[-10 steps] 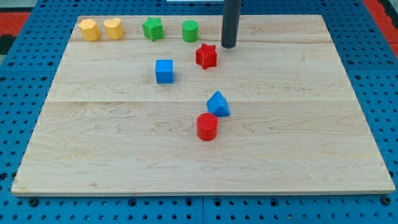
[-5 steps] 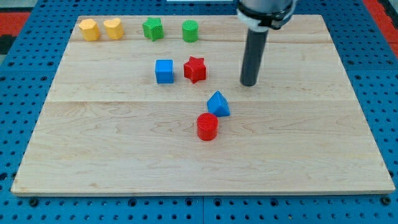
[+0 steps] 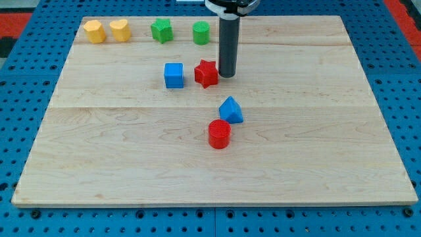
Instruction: Push the blue triangle at the bottom left of the red star
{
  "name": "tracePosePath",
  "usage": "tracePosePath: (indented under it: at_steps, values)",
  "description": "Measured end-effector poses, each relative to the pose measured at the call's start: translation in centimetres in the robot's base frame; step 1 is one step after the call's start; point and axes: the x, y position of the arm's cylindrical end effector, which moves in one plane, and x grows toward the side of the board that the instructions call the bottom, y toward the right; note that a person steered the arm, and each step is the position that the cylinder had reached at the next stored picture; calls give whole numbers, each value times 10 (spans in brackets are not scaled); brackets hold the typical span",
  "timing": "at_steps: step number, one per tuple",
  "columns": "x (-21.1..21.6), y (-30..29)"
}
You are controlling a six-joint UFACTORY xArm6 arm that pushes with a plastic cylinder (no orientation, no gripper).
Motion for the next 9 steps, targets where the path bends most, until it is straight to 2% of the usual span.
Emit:
tracePosePath:
  at_steps: [1,2,3,4,6,7,9]
  values:
    - [-5,21]
    - [65,106]
    - [133,121]
    - [134,38]
    - [80,-5]
    - [79,24]
    - [60,29]
